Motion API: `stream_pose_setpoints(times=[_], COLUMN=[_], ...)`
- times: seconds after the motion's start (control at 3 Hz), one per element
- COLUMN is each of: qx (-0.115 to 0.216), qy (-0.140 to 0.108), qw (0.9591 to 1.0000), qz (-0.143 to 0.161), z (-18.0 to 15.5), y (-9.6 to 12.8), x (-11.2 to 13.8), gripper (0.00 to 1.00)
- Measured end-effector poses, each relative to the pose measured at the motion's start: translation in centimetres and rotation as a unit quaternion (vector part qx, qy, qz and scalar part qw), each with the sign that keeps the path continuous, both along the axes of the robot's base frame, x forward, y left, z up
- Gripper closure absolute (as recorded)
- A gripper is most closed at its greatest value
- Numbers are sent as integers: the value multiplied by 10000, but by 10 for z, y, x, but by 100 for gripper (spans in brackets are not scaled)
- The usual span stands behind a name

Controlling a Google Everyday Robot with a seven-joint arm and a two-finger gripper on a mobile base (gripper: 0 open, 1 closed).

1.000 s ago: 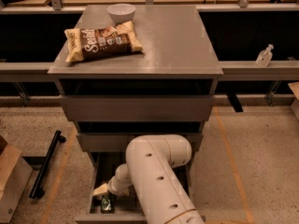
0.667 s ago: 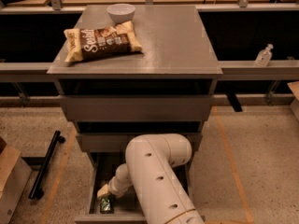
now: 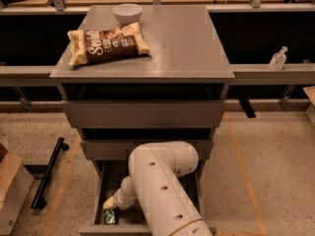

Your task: Pick green can from bottom drawer and place on counter

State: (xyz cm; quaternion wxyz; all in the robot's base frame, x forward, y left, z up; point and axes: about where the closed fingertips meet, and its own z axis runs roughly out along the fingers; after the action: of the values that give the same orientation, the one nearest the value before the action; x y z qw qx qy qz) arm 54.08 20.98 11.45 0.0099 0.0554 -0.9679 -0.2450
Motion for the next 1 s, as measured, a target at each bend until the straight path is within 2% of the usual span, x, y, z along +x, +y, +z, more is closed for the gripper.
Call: stream_pose_setpoints(times=[0.33,0.67,1.0], qx=[137,893,1717], qy=[16,-137,-53], qw=[9999,9958,9848], qz=[-32,173,243], z=[11,51,81], y=[-2,-5,-10], x=[-3,-6,-18], gripper=[100,100,100])
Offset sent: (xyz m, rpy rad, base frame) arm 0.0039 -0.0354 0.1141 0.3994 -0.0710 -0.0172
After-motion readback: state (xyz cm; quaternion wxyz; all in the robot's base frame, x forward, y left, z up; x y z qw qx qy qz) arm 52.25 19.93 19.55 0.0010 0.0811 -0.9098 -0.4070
